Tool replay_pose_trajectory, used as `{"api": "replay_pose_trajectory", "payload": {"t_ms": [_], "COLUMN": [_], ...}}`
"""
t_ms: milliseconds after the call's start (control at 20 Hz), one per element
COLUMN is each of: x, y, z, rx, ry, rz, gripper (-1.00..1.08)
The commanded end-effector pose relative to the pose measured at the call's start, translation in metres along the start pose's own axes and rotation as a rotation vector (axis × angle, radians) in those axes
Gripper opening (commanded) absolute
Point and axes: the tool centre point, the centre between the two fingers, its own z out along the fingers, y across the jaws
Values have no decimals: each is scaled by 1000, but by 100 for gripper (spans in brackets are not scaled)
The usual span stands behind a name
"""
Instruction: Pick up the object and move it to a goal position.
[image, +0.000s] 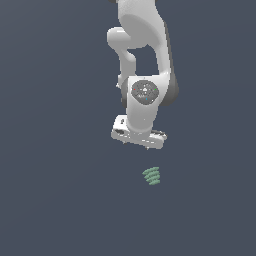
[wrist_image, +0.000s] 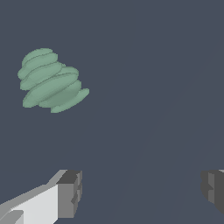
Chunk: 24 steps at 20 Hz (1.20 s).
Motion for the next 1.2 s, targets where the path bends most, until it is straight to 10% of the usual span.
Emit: {"api": "replay_pose_trajectory", "payload": {"t_ms": [0, 1150], "x": [7, 60], "y": [-5, -55], "z": [1, 11], "rx": [3, 38], "ry": [3, 22], "rz": [67, 665], "gripper": [100, 100]}}
